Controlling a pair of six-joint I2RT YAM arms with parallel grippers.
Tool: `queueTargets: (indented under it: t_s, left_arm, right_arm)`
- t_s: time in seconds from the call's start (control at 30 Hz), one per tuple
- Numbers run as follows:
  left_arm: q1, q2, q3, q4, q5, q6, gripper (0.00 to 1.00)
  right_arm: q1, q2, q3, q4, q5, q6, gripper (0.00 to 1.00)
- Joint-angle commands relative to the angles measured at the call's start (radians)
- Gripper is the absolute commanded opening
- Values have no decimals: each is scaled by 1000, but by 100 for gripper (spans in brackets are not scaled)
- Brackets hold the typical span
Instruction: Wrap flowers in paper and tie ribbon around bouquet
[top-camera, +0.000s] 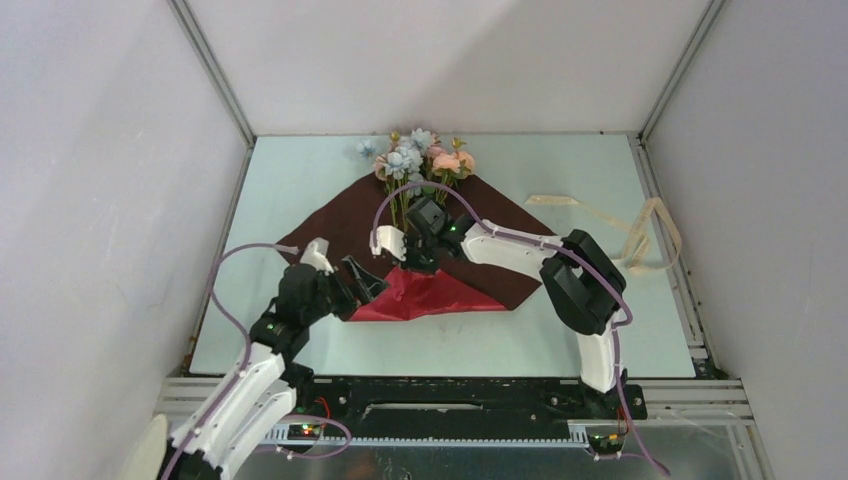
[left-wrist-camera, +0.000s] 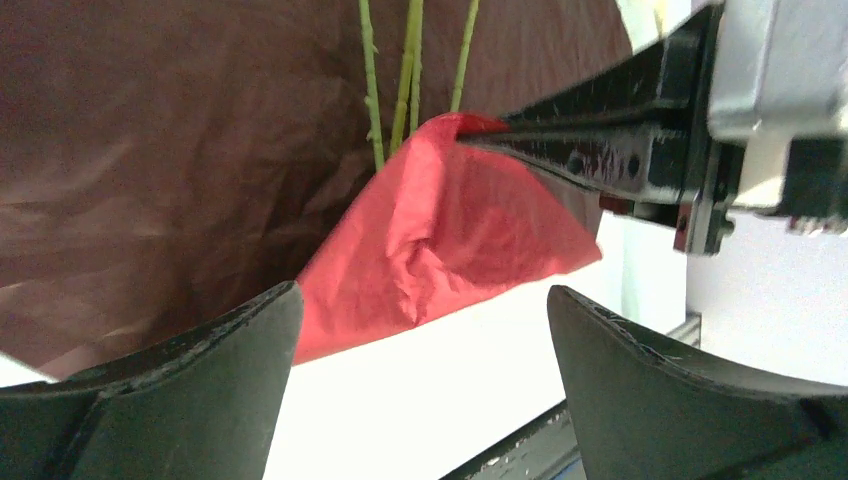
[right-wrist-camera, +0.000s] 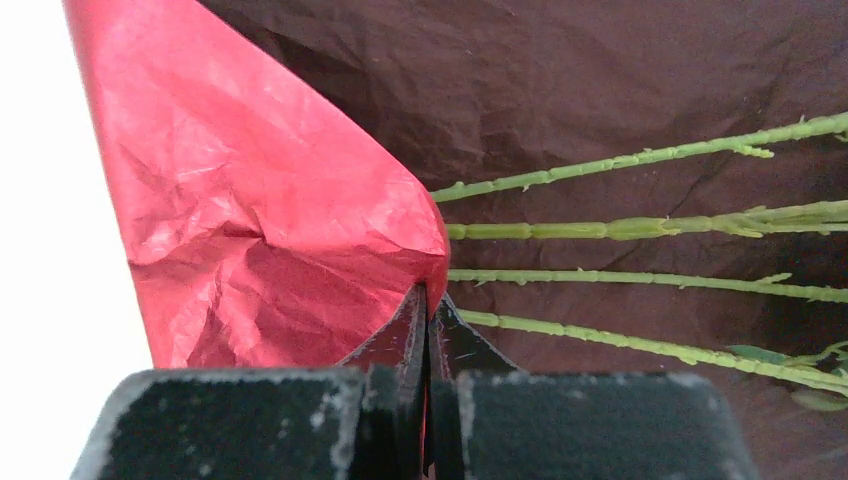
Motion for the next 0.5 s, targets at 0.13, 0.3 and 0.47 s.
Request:
queueTargets:
  t_s: [0.13,0.3,0.47]
  left_arm:
    - [-10,181,-68,305,183,12,95]
    - [-13,262,-113,394,202,-15,88]
    - [-15,345,-119,436,172,-15,80]
  right_arm:
    - [-67,74,69,89,-86,63,0]
    - [-74,96,70,128,-139,71,7]
    - [-73,117,69,147,-127,80,7]
